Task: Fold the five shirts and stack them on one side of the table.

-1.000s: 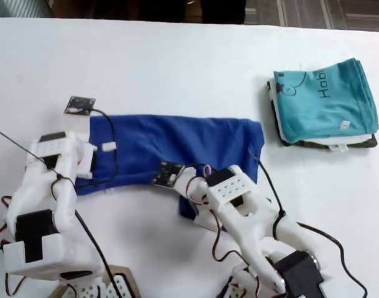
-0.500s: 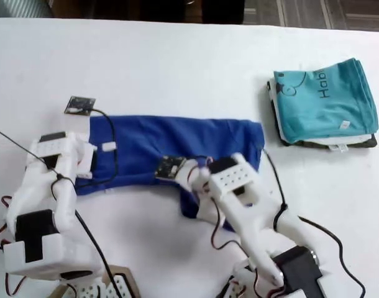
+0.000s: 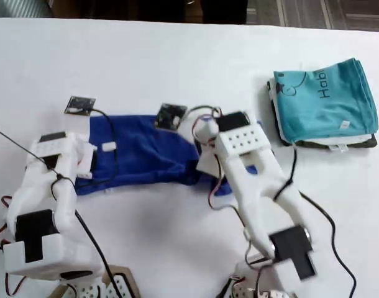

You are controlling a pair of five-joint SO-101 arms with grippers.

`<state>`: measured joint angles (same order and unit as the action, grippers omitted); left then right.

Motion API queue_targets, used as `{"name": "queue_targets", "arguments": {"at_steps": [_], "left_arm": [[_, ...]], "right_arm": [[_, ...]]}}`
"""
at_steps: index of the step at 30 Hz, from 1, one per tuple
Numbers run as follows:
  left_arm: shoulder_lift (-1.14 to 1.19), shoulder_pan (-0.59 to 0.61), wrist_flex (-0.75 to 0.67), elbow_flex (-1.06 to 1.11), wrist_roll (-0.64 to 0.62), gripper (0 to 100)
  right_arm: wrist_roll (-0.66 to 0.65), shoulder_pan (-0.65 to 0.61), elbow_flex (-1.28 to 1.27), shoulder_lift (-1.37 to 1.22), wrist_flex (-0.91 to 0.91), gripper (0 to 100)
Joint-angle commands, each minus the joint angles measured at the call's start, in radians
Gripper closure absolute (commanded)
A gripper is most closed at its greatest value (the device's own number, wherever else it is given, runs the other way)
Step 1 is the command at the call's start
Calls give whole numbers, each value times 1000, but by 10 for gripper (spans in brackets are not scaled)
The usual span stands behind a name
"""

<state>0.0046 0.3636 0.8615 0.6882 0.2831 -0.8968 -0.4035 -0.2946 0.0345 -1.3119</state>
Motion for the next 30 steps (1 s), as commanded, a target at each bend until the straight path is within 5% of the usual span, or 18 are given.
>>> {"name": "queue_targets", "arguments": {"at_steps": [1,8,14,30], "left_arm": [[-25,9,-28,1,0,973],[-25,9,-28,1,0,973],[-25,9,-28,1,0,973],[-25,8,-28,1,0,973]], "right_arm": [[-8,12,173,-125,-7,979],[-8,12,451,-371,-68,975],[-8,64,649,-529,-125,853],[0,191,1068,-585,-332,878]]}}
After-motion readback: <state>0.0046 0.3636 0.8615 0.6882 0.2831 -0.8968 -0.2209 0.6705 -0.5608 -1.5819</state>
